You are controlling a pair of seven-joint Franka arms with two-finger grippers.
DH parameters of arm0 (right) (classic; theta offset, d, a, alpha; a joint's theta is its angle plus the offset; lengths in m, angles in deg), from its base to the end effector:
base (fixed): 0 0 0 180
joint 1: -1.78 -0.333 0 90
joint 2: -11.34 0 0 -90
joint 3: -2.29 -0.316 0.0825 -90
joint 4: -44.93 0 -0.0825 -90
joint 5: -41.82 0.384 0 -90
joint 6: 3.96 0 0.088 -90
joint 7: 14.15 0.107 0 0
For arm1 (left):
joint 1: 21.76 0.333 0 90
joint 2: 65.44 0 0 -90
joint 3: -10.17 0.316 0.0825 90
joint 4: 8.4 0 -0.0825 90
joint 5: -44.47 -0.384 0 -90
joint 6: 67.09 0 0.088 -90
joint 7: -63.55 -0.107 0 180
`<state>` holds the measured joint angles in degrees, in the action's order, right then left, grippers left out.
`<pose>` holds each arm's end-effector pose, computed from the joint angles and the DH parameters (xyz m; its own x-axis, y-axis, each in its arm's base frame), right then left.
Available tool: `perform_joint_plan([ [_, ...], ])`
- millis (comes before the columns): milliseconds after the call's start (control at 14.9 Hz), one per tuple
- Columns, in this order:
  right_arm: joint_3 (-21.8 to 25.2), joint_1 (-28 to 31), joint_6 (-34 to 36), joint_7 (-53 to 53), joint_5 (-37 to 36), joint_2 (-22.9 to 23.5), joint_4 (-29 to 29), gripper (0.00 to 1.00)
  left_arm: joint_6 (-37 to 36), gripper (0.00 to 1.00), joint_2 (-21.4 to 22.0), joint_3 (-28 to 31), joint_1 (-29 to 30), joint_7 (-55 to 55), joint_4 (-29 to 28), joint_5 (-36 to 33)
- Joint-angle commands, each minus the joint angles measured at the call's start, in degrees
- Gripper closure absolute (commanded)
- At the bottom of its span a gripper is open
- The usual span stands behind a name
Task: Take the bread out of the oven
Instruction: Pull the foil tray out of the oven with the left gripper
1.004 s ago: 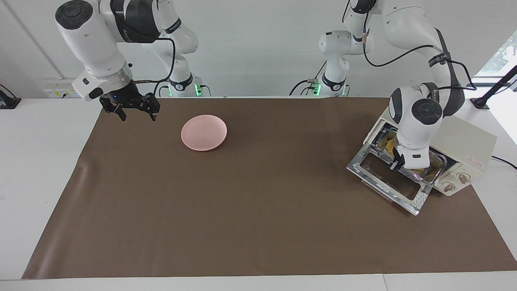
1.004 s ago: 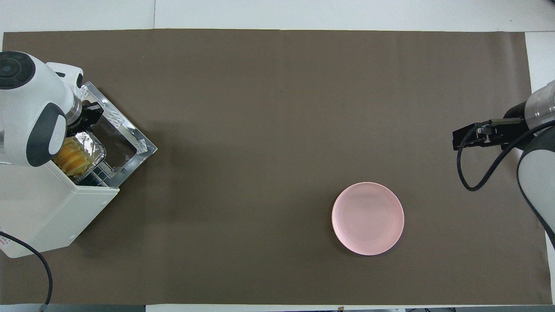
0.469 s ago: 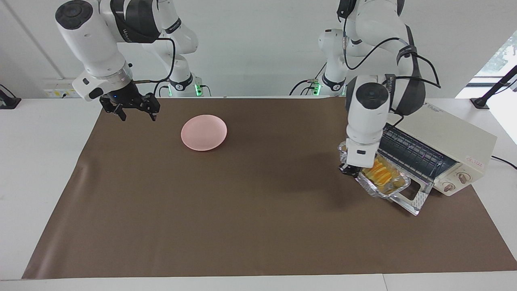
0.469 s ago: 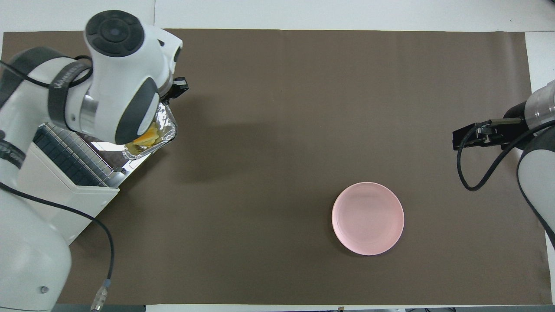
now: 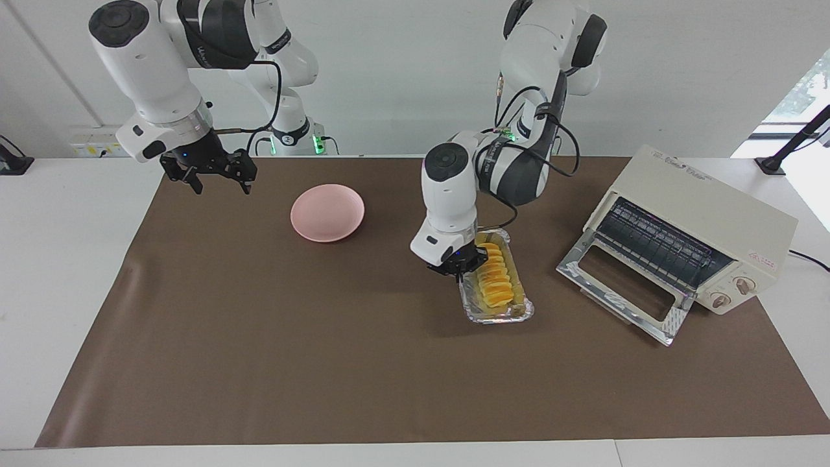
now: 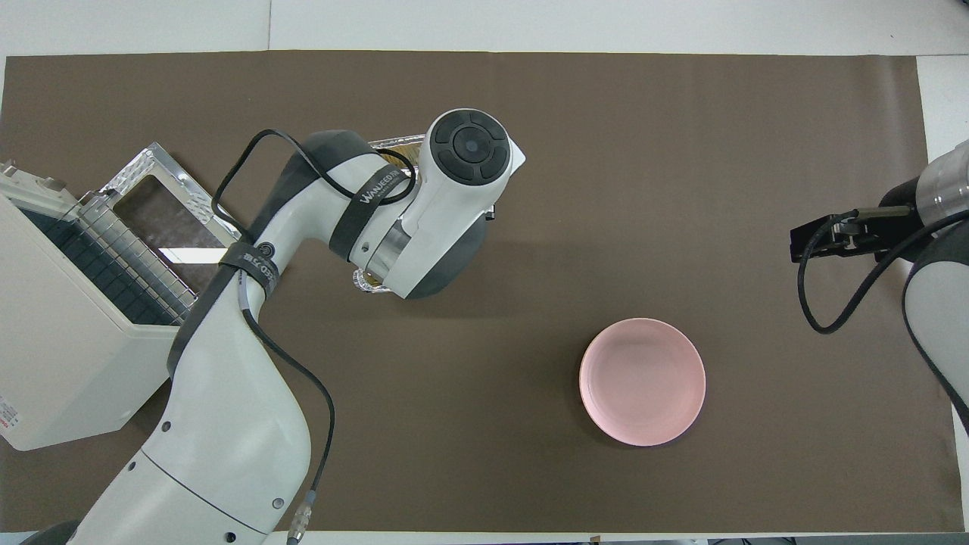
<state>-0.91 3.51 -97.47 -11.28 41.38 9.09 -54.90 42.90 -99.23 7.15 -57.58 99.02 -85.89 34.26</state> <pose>0.5416 0.0136 0.5701 0.9972 -0.0242 -0.0705 -0.0233 -0.9996 0.0133 0.5718 -0.4344 0.3794 0.9915 -0.1163 0.0586 -0.1083 -0.9862 -0.1256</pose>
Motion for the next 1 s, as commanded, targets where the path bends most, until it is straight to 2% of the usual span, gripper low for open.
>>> perform_joint_plan([
  [0,-0.5,0.8,-0.4,-1.4,-0.8,-0.9,-1.1,0.00,3.4,1.00,-1.5,0.7,-3.7,-2.1,-0.9,1.4],
  [134,-0.5,0.8,-0.4,-1.4,-0.8,-0.9,-1.1,0.00,4.8,1.00,-1.6,0.7,-4.8,-2.1,-3.1,1.3],
  [335,-0.5,0.8,-0.4,-1.4,-0.8,-0.9,-1.0,0.00,6.8,1.00,-3.0,0.7,-5.9,-2.1,-2.8,1.6],
  [402,-0.5,0.8,-0.3,-1.4,-0.8,-0.9,-1.1,0.00,6.7,0.95,-3.0,0.7,-5.8,-2.0,-2.8,1.6],
  [469,-0.5,0.8,-0.4,-1.4,-0.8,-0.9,-1.1,0.00,6.9,0.01,-3.0,0.8,-5.7,-1.8,-3.0,1.5],
  [669,-0.2,3.0,2.8,-5.6,-0.8,-1.5,-1.1,0.00,5.6,0.00,-1.8,1.6,-4.5,-1.4,-1.9,5.6],
  [803,-0.2,3.1,4.8,-5.8,-0.8,-2.3,-1.1,0.00,0.3,0.00,0.3,1.6,-1.0,-1.9,0.1,8.0],
  [870,-0.2,3.1,4.8,-5.7,-0.8,-2.3,-1.0,0.00,-1.3,0.00,1.6,1.6,0.5,-1.9,1.4,8.0],
  [937,-0.3,3.1,5.9,-6.0,-0.7,-2.4,-1.1,0.00,-2.7,0.00,6.0,1.6,3.0,-2.1,0.4,8.2],
])
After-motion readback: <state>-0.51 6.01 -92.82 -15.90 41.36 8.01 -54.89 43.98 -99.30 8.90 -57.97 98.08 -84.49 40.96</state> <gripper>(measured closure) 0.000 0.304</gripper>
